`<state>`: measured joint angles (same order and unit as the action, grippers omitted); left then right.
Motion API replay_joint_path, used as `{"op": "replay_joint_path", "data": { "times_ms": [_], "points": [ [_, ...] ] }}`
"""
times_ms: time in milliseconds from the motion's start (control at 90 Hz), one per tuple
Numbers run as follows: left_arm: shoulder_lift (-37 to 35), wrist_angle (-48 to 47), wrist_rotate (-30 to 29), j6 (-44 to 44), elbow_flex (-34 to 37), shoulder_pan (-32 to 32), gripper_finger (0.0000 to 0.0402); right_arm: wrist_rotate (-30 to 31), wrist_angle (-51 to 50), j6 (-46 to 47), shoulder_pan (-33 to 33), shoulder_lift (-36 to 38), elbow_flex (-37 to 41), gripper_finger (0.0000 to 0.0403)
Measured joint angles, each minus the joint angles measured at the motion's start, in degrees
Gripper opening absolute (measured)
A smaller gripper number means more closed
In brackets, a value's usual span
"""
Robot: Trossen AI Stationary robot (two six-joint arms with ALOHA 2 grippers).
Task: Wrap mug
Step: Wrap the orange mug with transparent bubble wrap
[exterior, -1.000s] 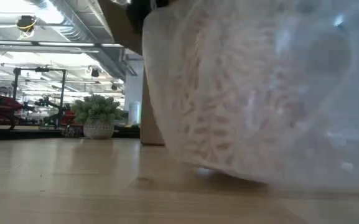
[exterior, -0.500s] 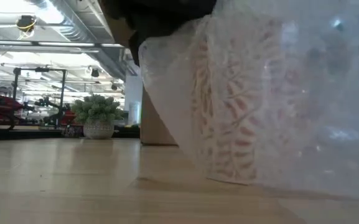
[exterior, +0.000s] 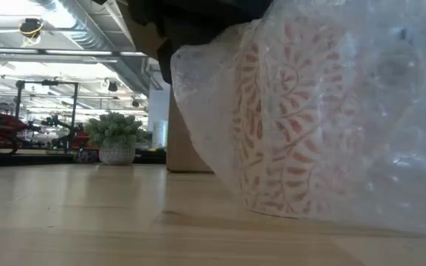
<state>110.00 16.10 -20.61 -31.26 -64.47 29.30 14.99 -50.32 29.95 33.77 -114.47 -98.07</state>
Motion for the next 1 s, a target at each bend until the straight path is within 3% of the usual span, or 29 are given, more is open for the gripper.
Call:
{"op": "replay_joint_path", "data": {
  "times_ms": [222, 378, 722, 1000],
  "points": [
    [0.03, 0.77, -0.1, 0.03, 0.02, -0.02, 0.0, 1.23, 3.86, 0.05, -2.71, -2.94, 6.1, 0.0],
    [0.07, 1.22, 0.54, 0.18, 0.07, -0.04, 0.0, -1.27, 8.81, -1.49, -3.87, -2.76, 9.06, 0.0],
    [0.07, 1.28, 0.67, 0.16, 0.09, 0.04, 0.0, -2.89, -4.23, -3.03, -2.29, 1.93, 0.15, 0.0],
    [0.07, 1.28, 0.76, 0.14, 0.09, 0.0, 0.0, -2.68, -0.19, -0.19, 3.04, 2.57, -0.7, 0.0]
  ]
}}
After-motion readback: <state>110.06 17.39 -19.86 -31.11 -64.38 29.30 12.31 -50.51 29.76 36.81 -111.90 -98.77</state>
